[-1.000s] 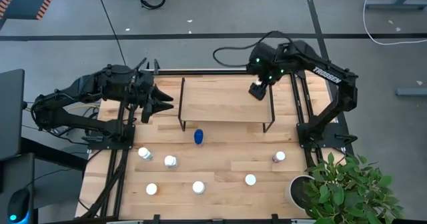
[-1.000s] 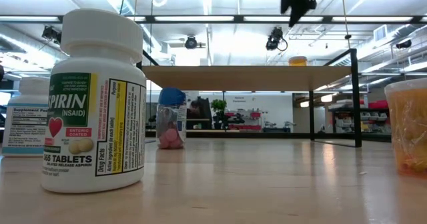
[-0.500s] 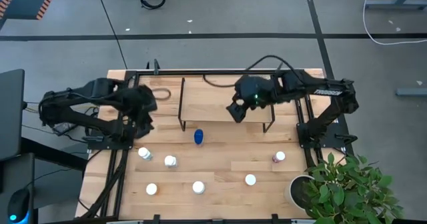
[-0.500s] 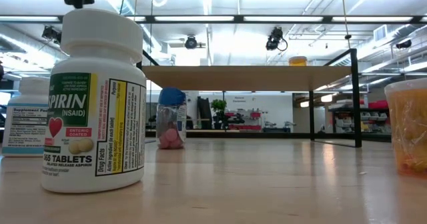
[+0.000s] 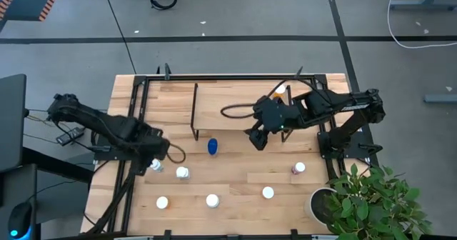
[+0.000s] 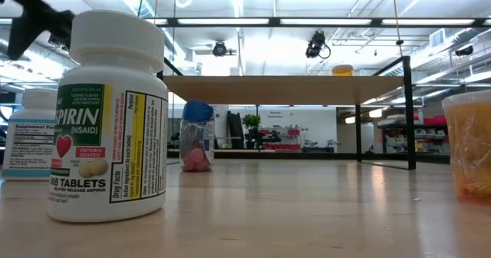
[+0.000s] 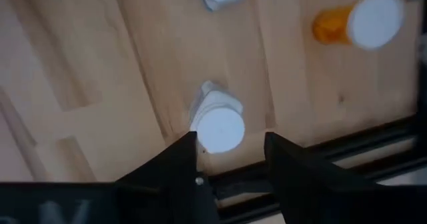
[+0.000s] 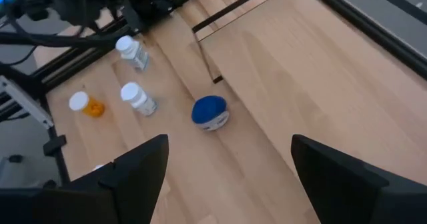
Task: Pick and place medicine bottles onto shelf by color
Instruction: Put the left white blue pill bottle on the shelf
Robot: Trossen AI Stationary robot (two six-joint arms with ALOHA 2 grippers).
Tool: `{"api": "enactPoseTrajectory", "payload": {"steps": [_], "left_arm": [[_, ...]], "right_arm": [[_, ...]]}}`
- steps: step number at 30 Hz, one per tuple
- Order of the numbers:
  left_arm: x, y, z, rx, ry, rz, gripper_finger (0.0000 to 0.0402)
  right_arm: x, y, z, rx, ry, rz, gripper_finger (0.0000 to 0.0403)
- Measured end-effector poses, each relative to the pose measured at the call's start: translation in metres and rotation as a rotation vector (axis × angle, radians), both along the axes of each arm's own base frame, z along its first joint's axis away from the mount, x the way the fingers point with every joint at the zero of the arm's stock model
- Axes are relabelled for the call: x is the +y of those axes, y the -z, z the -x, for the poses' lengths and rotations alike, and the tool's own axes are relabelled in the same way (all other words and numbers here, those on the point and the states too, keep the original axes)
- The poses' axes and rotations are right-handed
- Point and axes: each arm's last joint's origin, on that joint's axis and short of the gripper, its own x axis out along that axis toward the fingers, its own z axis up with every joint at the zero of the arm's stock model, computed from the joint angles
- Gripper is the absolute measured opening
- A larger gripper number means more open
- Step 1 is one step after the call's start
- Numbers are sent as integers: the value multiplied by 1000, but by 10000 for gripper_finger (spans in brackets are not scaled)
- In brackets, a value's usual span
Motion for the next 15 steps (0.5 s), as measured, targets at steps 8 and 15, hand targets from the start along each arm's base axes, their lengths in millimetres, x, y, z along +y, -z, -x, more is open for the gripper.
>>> {"api": "enactPoseTrajectory", "payload": {"steps": [8,15], "left_arm": [[-14,22,6,9,73,-24,258],[-16,46,17,66,112,-92,307]], "right_arm": [[13,-1,4,-17,1,59,324],[13,-1,4,-22,17,57,324]]}}
